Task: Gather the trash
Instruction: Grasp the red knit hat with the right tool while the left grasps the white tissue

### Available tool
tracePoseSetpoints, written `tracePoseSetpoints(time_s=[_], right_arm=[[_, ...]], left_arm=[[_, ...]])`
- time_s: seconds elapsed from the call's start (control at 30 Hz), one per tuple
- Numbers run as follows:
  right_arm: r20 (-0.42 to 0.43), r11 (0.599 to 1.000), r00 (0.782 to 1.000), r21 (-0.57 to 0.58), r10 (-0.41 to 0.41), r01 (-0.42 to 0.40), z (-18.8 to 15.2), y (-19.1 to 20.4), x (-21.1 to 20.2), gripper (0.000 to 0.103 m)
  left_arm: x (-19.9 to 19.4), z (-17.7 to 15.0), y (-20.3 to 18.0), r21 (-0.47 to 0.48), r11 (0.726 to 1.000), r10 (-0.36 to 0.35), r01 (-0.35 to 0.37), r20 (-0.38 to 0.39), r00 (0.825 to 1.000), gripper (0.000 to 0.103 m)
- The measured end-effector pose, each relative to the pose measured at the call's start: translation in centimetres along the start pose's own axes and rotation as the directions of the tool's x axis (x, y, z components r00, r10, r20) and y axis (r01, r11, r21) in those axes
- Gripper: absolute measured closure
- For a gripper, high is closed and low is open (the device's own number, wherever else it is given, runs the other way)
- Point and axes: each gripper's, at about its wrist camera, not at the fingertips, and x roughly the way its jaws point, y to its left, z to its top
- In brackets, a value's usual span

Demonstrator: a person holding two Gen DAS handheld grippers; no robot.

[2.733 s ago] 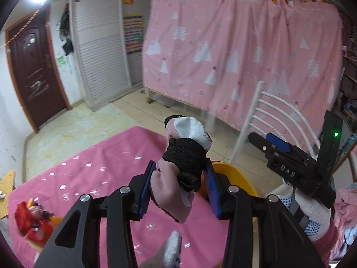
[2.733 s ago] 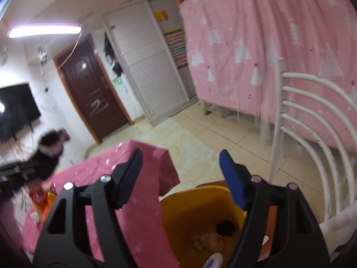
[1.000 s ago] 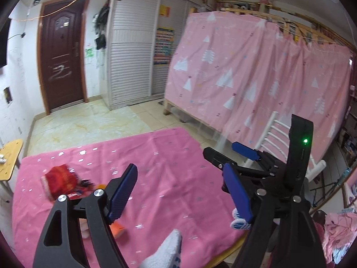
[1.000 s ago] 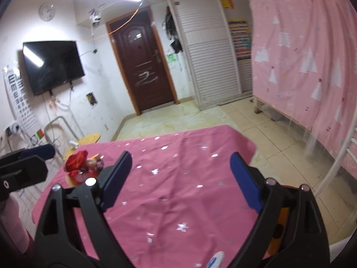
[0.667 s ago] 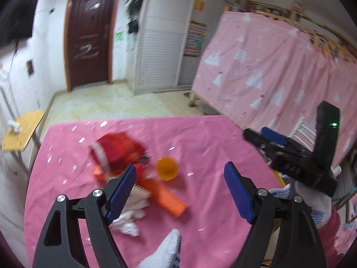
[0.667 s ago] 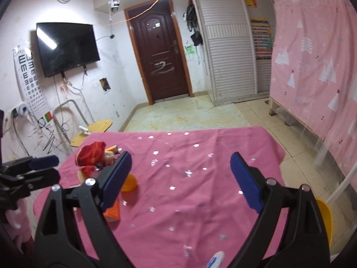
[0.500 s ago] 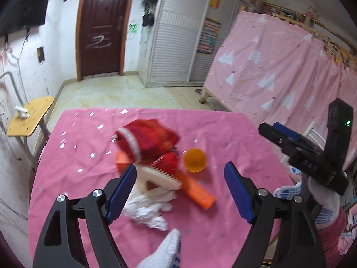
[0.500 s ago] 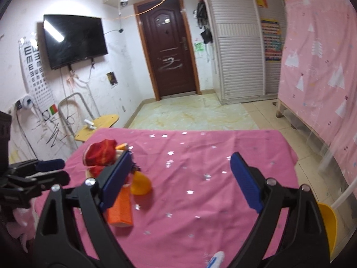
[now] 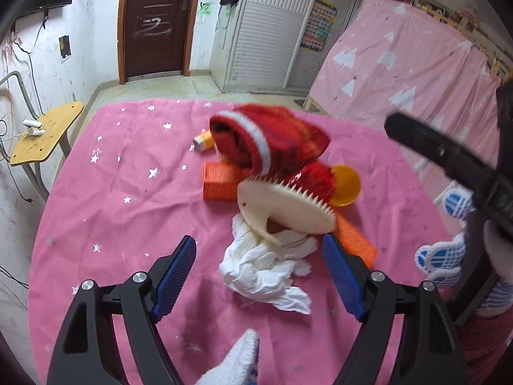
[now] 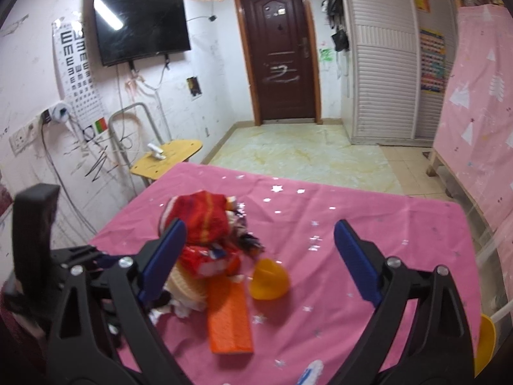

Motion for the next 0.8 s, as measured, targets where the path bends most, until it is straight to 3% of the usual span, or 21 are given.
tracePoseSetpoints(time_s=[0.07, 0.33, 0.63, 0.8], right_arm=[[-0.015, 1.000, 1.000, -0.015, 0.013, -0.013, 0.2, 0.8, 0.8, 0.013], [-0.074, 0.996, 0.995, -0.055, 0.063, -0.067, 0.9, 3.4, 4.0, 0.012], [-0.128, 0.992, 0.990, -0.101, 0.065, -0.078, 1.1, 5.3, 6.5, 0.014], [-0.171, 0.990, 0.983, -0.110, 0.066, -0.086, 0.8, 5.9, 7.9, 0.047]], left_arm=[[0.7, -0.1, -0.1, 0.002, 0.999, 0.032, -0.032, 0.000, 0.999, 0.055], [1.1, -1.0, 0.3, 0.006, 1.000, 0.011, -0.011, -0.014, 1.000, 0.086], [-1.5, -1.3, 2.1, -0.042, 0.999, 0.014, -0.013, 0.036, 0.999, 0.089], [-3.6, -1.7, 2.9, -0.054, 0.998, 0.034, -0.031, 0.066, 0.997, 0.089]])
